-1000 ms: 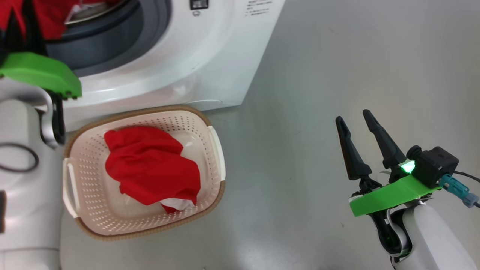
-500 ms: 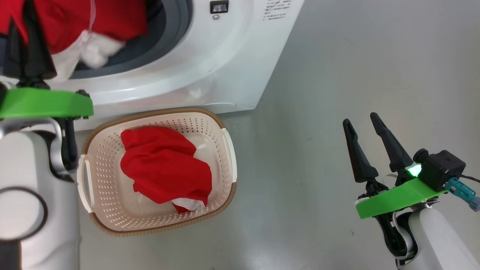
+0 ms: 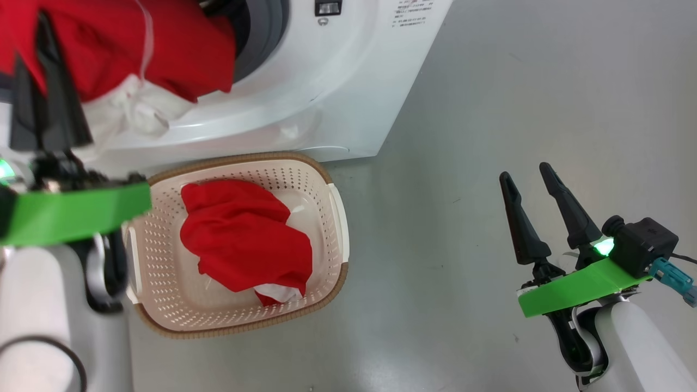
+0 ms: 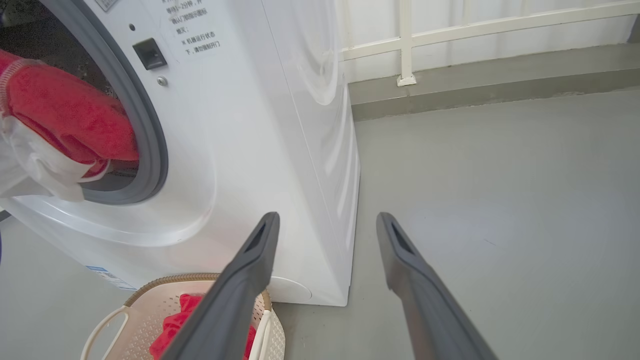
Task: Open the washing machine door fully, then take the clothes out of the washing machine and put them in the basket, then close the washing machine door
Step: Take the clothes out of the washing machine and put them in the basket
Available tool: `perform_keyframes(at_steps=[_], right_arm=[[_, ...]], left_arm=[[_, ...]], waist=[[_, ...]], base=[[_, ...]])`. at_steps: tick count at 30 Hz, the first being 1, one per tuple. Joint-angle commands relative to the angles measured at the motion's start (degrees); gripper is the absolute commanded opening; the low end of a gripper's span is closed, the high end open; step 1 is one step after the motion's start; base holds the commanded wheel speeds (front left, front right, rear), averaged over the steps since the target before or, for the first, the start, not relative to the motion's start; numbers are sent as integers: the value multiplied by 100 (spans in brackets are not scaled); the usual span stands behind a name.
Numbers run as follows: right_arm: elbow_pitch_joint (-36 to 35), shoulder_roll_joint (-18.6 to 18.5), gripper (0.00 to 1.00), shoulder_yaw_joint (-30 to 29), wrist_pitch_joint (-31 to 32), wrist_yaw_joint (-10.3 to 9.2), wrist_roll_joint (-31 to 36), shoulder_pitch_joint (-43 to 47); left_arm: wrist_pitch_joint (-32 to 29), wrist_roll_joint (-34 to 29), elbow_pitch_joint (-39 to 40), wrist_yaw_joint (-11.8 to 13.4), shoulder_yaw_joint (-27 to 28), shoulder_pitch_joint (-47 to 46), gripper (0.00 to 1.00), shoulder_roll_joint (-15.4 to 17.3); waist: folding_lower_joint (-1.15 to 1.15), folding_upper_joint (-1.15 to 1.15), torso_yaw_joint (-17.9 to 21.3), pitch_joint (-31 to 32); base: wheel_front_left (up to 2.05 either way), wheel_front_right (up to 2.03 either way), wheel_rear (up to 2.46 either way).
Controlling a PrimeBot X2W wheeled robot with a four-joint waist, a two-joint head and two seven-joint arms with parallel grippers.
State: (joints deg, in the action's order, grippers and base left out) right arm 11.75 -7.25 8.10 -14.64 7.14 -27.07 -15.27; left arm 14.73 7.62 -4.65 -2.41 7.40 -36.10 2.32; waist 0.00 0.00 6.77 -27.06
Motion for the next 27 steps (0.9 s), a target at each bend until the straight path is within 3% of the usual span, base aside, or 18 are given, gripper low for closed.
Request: perform_keyframes(at_steps=[1, 7, 12, 19, 27], right_arm=[[-150, -67, 100, 94, -36, 35, 54, 155], [-146, -57, 100, 130, -36, 35, 45, 139], [-136, -43, 100, 156, -36, 35, 29, 96], [-142, -30, 100, 232, -36, 35, 16, -35], [-169, -7, 100, 268, -36, 35, 4, -138]], left_arm=[[27, -19, 257, 4, 84, 249, 0, 102], [27, 57, 473, 67, -76, 797, 0, 70], [27, 462, 306, 285, -485, 1400, 0, 58], [27, 652, -966, 300, -743, 1452, 0, 57], [27, 523, -2521, 85, -837, 907, 0, 56]], waist=[[0, 0, 2, -3], [0, 0, 25, -32], [0, 0, 3, -149], [0, 0, 35, -316], [0, 0, 107, -591]], base=[[0, 0, 0], [0, 0, 0], [0, 0, 0], [0, 0, 0], [0, 0, 0]])
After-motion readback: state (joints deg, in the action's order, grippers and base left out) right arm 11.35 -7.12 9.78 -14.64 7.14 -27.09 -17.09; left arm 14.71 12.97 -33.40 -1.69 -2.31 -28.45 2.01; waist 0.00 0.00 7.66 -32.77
